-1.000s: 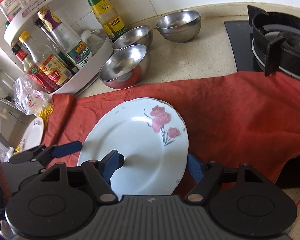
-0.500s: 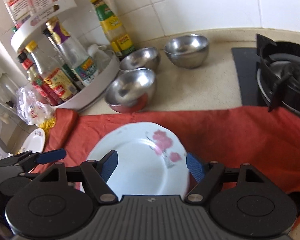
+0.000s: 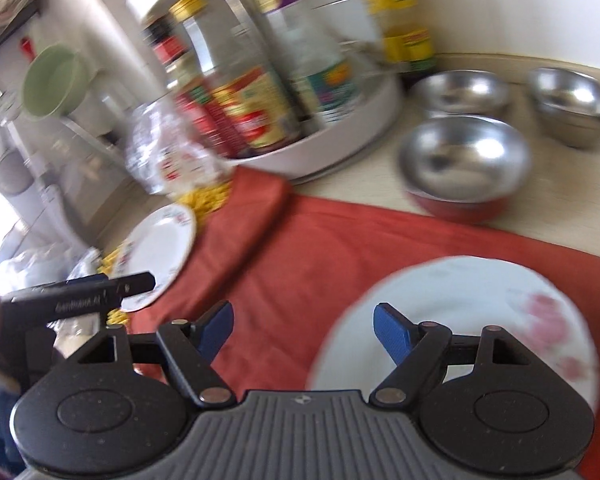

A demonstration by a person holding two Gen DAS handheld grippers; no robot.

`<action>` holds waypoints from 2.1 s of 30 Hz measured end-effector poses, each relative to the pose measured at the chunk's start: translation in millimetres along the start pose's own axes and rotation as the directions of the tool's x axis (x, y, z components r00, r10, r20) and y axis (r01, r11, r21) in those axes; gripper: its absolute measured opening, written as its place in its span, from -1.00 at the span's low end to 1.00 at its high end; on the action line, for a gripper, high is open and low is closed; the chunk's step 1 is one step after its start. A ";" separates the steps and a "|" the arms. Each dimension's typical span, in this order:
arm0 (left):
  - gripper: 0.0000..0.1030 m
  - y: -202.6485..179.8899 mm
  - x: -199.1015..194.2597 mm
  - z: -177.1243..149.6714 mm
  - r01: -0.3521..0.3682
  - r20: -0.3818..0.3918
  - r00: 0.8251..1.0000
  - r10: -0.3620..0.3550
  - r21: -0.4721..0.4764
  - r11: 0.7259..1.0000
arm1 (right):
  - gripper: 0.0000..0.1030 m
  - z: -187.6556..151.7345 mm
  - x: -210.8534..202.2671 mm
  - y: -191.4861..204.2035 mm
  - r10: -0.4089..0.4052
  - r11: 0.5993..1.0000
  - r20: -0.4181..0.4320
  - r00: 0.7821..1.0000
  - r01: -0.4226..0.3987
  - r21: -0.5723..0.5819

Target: Organize plates and bowls

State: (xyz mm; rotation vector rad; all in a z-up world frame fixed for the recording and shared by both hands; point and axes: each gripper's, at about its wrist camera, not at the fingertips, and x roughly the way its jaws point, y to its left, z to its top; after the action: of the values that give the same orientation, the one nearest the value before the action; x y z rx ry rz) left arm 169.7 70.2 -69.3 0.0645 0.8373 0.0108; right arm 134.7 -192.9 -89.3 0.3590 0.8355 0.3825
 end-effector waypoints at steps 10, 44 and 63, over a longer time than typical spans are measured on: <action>0.79 68.8 18.0 -1.8 -0.013 -0.009 1.000 0.012 -0.137 0.990 | 0.48 20.4 57.3 49.0 0.059 0.992 -0.080 0.995 -0.067 -0.103; 0.98 143.0 80.2 21.4 0.219 -0.057 0.967 -0.249 -0.321 0.921 | 0.52 79.8 204.0 110.4 0.261 0.954 -0.261 0.929 -0.290 -0.079; 0.94 123.0 55.3 24.1 0.284 -0.044 0.953 -0.300 -0.214 0.935 | 0.51 84.2 167.9 105.1 0.256 0.961 -0.230 0.939 -0.273 -0.045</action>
State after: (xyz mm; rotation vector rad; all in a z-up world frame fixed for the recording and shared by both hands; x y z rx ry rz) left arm 226.5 193.6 -86.7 -0.2579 0.9118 -0.1818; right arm 282.7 -36.8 -97.7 0.3625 0.9906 0.7145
